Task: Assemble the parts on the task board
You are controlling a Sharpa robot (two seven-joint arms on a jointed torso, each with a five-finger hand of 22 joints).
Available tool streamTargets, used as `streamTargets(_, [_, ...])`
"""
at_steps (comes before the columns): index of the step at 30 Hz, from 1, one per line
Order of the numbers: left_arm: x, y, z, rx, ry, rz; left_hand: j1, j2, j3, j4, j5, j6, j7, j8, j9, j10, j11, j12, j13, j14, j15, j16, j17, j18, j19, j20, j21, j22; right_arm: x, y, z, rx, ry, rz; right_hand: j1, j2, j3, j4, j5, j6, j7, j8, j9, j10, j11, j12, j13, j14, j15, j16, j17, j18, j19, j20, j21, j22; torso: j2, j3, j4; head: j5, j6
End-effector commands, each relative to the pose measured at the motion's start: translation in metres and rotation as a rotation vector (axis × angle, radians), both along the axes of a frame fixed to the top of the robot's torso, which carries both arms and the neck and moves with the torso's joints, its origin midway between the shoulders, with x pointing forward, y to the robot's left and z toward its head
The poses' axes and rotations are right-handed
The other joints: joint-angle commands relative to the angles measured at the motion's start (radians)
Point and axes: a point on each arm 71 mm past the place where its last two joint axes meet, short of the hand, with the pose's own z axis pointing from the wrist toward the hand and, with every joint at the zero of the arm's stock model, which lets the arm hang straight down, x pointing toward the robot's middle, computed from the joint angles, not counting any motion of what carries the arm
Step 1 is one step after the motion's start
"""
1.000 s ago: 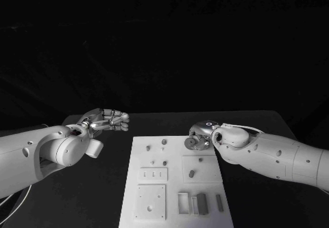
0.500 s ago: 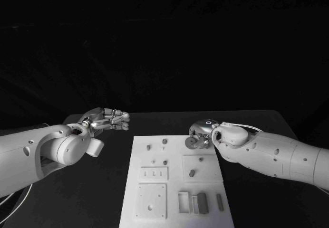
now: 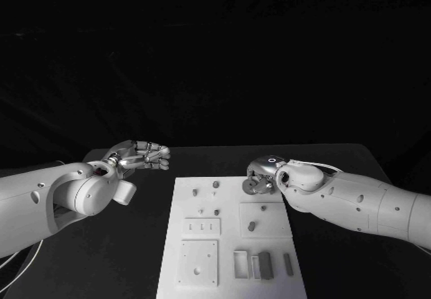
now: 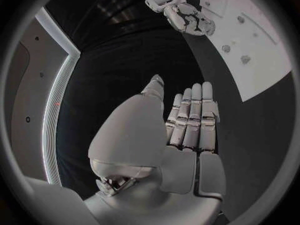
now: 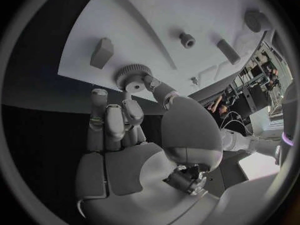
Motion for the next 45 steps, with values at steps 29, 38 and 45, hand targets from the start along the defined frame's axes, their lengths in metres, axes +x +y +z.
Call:
streamTargets(29, [0.000,0.001,0.002,-0.001,-0.011,-0.002,0.008,0.006,-0.009,-0.001,0.003,0.005,0.024,-0.004,-0.003,-0.003,0.006,-0.005,-0.001,0.004,0.002,-0.007,0.002,0.011,0.009,0.000,-0.006,-0.002,-0.005,0.011,0.008,-0.067,-0.112,0.065,-0.015,0.050,0.007,-0.052,0.006,0.063,-0.018,0.028,0.037,0.017,-0.027,0.007,0.000,0.015,-0.011,0.009,0.003,0.014,0.004,0.000,0.009,0.018,0.000,-0.0005,-0.0013,0.004,0.005])
streamTargets(38, [-0.001,0.001,0.002,-0.001,-0.012,-0.002,0.009,0.006,-0.009,-0.001,0.003,0.005,0.024,-0.004,-0.003,-0.002,0.006,-0.006,-0.001,0.004,0.002,-0.008,0.003,0.011,0.009,0.000,-0.007,-0.002,-0.011,0.035,0.035,-0.050,-0.178,0.112,-0.020,0.045,0.008,-0.050,0.006,0.065,-0.019,0.027,0.040,0.020,-0.028,0.005,-0.002,0.019,-0.011,0.008,0.004,0.014,0.006,-0.001,0.009,0.017,0.000,-0.0009,-0.0027,0.004,0.009])
streamTargets(45, [-0.002,0.001,0.002,-0.002,-0.012,-0.002,0.009,0.006,-0.009,-0.001,0.003,0.005,0.024,-0.004,-0.003,-0.002,0.006,-0.006,-0.001,0.004,0.002,-0.008,0.003,0.011,0.010,0.000,-0.007,-0.002,-0.023,0.067,0.043,-0.028,-0.197,0.178,-0.020,0.043,0.010,-0.050,0.006,0.065,-0.020,0.027,0.041,0.021,-0.029,0.005,-0.002,0.021,-0.010,0.008,0.004,0.014,0.008,-0.002,0.009,0.017,0.000,-0.0012,-0.0030,0.005,0.014])
